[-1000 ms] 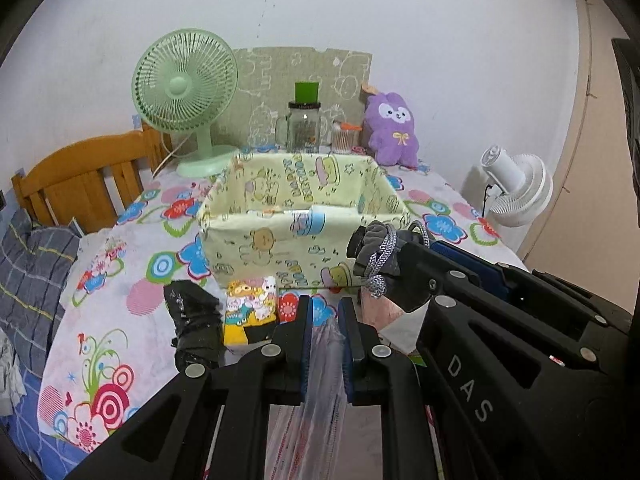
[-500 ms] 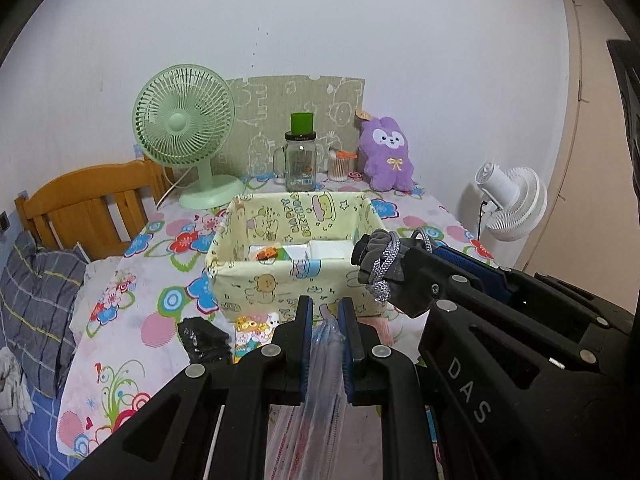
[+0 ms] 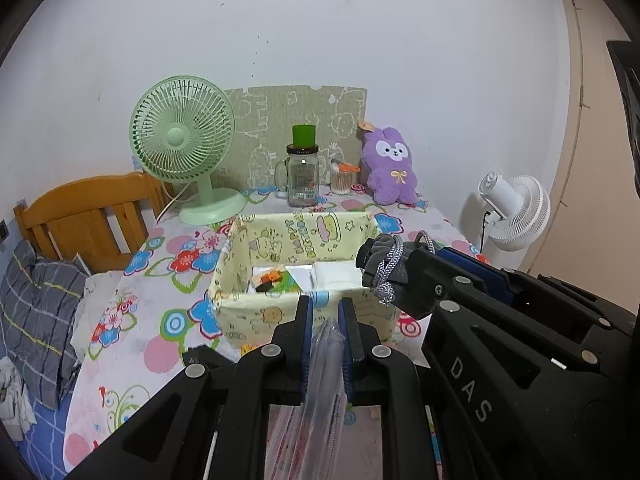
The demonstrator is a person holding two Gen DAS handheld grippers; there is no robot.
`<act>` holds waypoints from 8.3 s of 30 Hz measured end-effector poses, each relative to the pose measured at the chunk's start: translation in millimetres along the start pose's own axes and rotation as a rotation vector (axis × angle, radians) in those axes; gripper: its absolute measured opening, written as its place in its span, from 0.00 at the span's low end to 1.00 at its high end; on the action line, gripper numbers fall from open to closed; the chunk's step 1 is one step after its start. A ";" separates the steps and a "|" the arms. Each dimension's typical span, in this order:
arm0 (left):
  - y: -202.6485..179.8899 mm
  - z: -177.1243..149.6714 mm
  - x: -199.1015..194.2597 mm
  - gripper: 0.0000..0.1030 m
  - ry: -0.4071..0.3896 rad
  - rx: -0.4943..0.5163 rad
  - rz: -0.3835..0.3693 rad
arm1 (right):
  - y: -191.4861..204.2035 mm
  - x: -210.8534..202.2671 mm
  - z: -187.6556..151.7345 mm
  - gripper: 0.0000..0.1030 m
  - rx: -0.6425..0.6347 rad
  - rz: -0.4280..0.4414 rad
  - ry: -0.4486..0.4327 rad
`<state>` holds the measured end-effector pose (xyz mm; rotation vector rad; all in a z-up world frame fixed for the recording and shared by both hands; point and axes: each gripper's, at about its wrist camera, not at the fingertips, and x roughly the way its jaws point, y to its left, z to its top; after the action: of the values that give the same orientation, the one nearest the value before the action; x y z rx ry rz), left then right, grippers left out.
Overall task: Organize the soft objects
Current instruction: 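Lift and carry the clear bag with the left tool while the right carries the grey gloves to the box, then open the left tool over the box while the right tool releases the grey gloves inside, then withdraw both tools from the box back toward the remaining items, then grasp the white tissue with the right tool while the left approaches the pink paper packet, then grasp the pink paper packet with the left tool while the right holds the white tissue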
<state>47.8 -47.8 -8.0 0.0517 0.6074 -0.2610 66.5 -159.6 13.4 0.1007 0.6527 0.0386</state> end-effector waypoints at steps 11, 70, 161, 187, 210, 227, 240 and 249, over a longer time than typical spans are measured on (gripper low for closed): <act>6.7 23.2 21.0 0.10 -0.019 0.007 0.012 | -0.4 21.9 22.8 0.17 0.002 -0.009 -0.013; 46.4 61.2 155.8 0.74 0.116 -0.011 0.062 | -7.3 167.1 57.4 0.17 0.006 0.040 0.132; 5.1 -2.6 -18.9 0.99 -0.061 -0.055 0.053 | 7.1 -30.2 4.9 1.00 -0.060 -0.020 -0.105; -5.1 -63.5 32.7 0.99 0.058 -0.034 0.079 | -15.4 18.3 -62.4 1.00 -0.018 -0.061 0.002; -16.2 -90.7 87.4 0.93 0.211 -0.035 0.070 | -45.0 76.4 -94.1 0.90 0.031 -0.105 0.200; -28.7 -92.4 102.2 0.92 0.247 -0.005 0.081 | -59.0 97.2 -100.3 0.42 0.070 -0.059 0.267; -49.1 -88.5 102.5 0.92 0.238 0.005 0.025 | -78.9 78.7 -97.0 0.25 0.069 -0.092 0.221; -67.9 -84.4 121.1 0.86 0.261 0.012 -0.004 | -101.0 74.7 -95.0 0.25 0.097 -0.125 0.206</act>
<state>78.8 -130.4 -144.4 0.0975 0.8651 -0.2637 68.5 -247.2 -117.4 0.1503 0.8656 -0.1045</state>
